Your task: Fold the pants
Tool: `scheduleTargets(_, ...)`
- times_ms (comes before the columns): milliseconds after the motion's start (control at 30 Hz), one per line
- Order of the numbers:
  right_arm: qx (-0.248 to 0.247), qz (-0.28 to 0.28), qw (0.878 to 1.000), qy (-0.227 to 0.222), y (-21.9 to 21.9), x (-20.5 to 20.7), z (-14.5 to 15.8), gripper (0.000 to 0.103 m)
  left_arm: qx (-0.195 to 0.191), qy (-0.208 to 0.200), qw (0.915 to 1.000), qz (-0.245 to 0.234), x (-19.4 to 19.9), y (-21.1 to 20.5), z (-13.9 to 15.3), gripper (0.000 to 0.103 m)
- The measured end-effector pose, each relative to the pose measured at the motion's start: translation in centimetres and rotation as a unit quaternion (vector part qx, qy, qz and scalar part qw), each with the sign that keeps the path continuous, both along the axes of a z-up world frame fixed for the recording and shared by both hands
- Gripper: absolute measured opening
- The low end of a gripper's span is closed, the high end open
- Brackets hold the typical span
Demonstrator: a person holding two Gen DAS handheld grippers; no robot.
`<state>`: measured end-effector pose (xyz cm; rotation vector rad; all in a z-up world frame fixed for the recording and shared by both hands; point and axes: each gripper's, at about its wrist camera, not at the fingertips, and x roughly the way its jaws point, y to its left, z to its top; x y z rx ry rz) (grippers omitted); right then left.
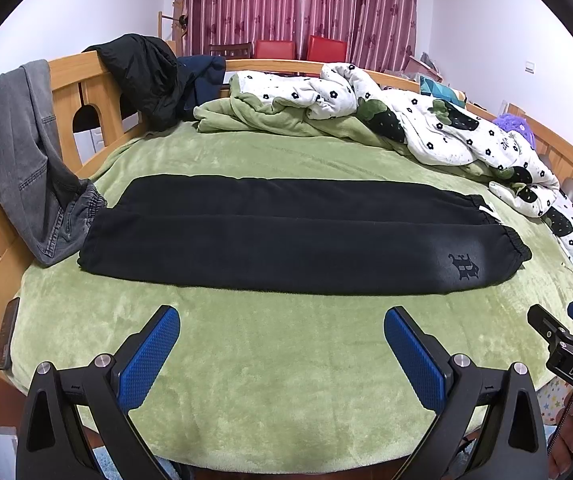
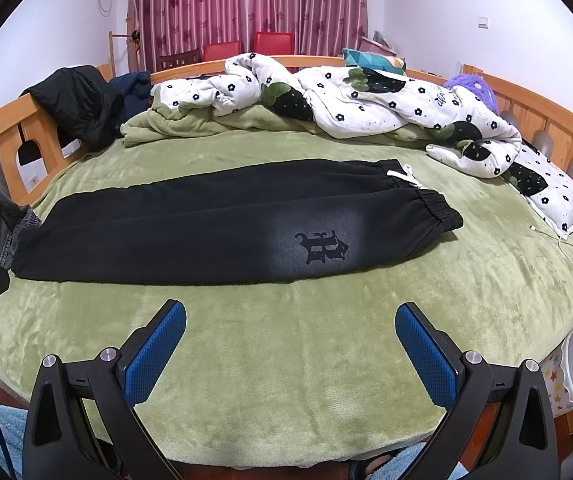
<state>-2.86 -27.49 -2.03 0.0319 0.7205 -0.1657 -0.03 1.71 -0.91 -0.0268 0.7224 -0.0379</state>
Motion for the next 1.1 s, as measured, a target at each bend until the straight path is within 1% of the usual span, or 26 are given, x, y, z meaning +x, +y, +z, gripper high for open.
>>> scheduleTargets(267,-0.001,0.004,1.000,0.000,0.1,-0.1,-0.2,0.103,-0.002,0.002,1.0000,-0.003,-0.4,0.1,-0.5,0.103)
scheduleTargets(367,0.012,0.007,1.000,0.001,0.1,0.1,-0.3,0.103,-0.003,0.006,0.9999,-0.013,-0.7,-0.3,-0.5,0.103)
scheduleTargets(500,0.034,0.008,0.999,0.003,-0.1,0.5,-0.4,0.103,0.002,0.001,0.9997,-0.026,-1.0,-0.7,0.0,0.103)
scheduleTargets(667,0.055,-0.022,0.998,0.020,-0.6,1.0,-0.5,0.103,0.001,-0.008,0.9992,-0.040,-1.8,-0.6,0.3,0.103)
scheduleTargets(767,0.052,-0.035,0.998,0.018,-0.5,0.8,-0.1,0.103,0.004,-0.019,0.9989,-0.044,-2.0,-0.2,0.4,0.103)
scheduleTargets(867,0.027,-0.042,0.999,0.001,0.1,0.8,0.6,0.103,0.020,-0.009,0.9993,-0.032,-1.0,0.3,-0.1,0.103)
scheduleTargets(933,0.024,-0.041,0.999,-0.013,0.4,0.8,0.9,0.103,0.024,0.001,0.9995,-0.020,-0.3,0.9,-0.4,0.103)
scheduleTargets(967,0.029,-0.039,0.999,-0.021,0.4,0.8,1.0,0.103,0.021,0.004,0.9997,-0.016,0.0,1.3,-0.5,0.103)
scheduleTargets(1033,0.033,-0.041,0.998,-0.023,0.5,1.1,0.9,0.103,0.007,0.009,0.9999,0.000,0.6,2.5,-0.6,0.102)
scheduleTargets(1100,0.032,-0.042,0.998,-0.024,0.6,1.3,0.7,0.103,-0.002,0.018,0.9998,0.013,1.1,3.3,-0.4,0.099)
